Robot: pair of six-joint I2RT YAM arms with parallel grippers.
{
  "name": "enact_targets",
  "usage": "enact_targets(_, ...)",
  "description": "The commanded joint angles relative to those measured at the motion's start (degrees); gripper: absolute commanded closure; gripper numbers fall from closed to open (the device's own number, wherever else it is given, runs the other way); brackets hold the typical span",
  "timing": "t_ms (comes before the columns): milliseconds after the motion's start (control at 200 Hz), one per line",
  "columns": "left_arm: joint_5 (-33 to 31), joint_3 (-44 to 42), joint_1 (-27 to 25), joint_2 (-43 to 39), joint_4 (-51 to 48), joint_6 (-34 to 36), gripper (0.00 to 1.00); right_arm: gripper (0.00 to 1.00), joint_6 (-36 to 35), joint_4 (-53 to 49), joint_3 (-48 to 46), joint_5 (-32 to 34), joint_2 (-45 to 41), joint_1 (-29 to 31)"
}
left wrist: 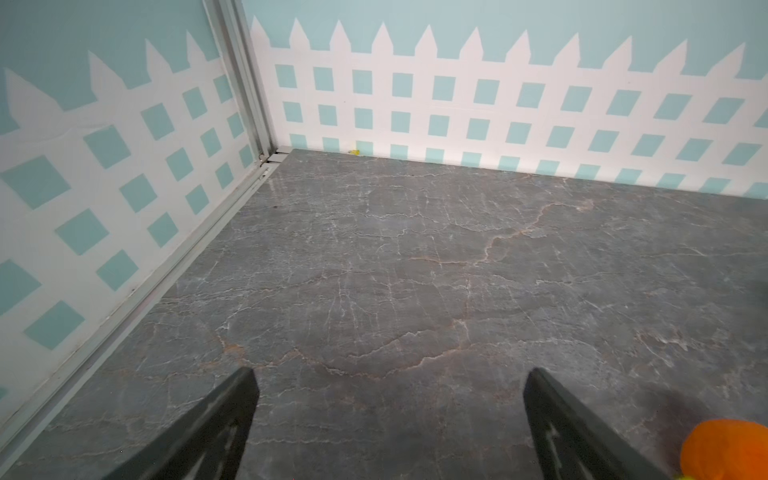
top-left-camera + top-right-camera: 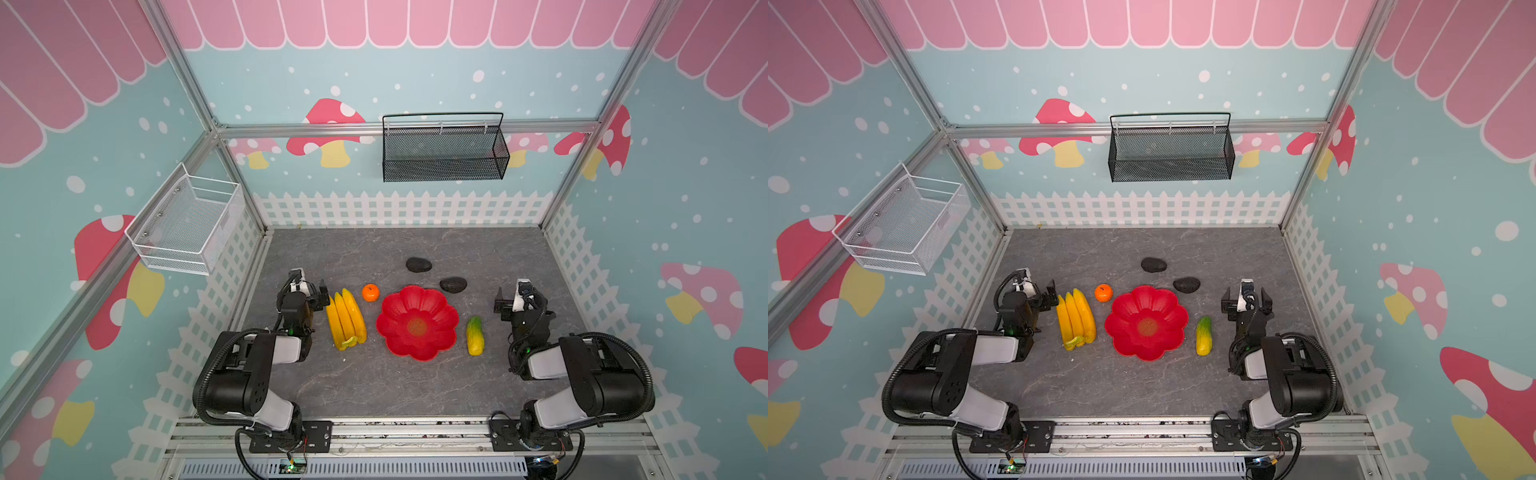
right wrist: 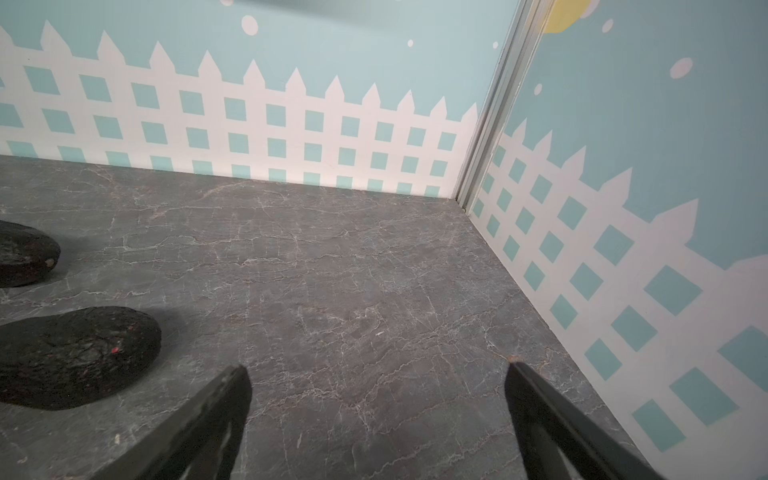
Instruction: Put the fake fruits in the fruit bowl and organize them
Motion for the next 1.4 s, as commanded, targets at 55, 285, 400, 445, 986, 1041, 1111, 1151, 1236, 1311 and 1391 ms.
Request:
enact_targets(55,2.6,0.9,0.1,0.0,-0.8,1.3,0.0,0.01,-0.3,2.7,-0.4,0.0,0.6,0.1)
enact_targets(285,4.5,1.2,1.1,0.0,-1.5,0.7,0.0,0.01,-0.5,2.7,-0.3,0.0,0.6,0.3)
enact_targets(400,4.5,1.2,1.1,0.0,-1.6,0.7,0.0,0.01,-0.6,2.7,-0.4,0.0,0.6,0.3)
enact_targets(445,4.5,1.2,1.1,0.0,-1.6,0.7,0.0,0.01,-0.6,2.7,-0.4,0.0,0.5,0.3)
enact_targets(986,4.6,1.2,1.1,0.0,-1.4,0.7,0.0,0.01,-0.7,2.7,-0.3,0.4,0.6,0.6)
enact_targets(1041,4.5,1.2,1.1,0.0,-1.4,0.7,0.0,0.01,-0.9,2.7,-0.3,0.4,0.7,0.5)
enact_targets(1111,4.5,1.2,1.1,0.0,-1.4,0.7,0.0,0.01,-1.1,2.7,-0.3,-0.2,0.7,0.7)
enact_targets(1151,4.5,1.2,1.1,0.0,-1.4,0.7,0.0,0.01,-1.2,2.8,-0.4,-0.1,0.6,0.7)
enact_targets(1236,1.9,0.9,1.1,-0.4,-1.1,-0.2,0.01,0.01,-1.6,5.7,-1.9,-0.6,0.0,0.8)
enact_targets(1311,-2.5,-0.3,1.3,-5.5,-3.1,-2.0,0.01,0.02,-2.8,7.4,-4.5,3.0,-4.2,2.7)
enact_targets(1391,-6.6,-3.0,0.3,-15.4,-6.9,-2.2,0.04,0.02,-3.8,-1.1,-5.0,5.2,-12.7,5.6)
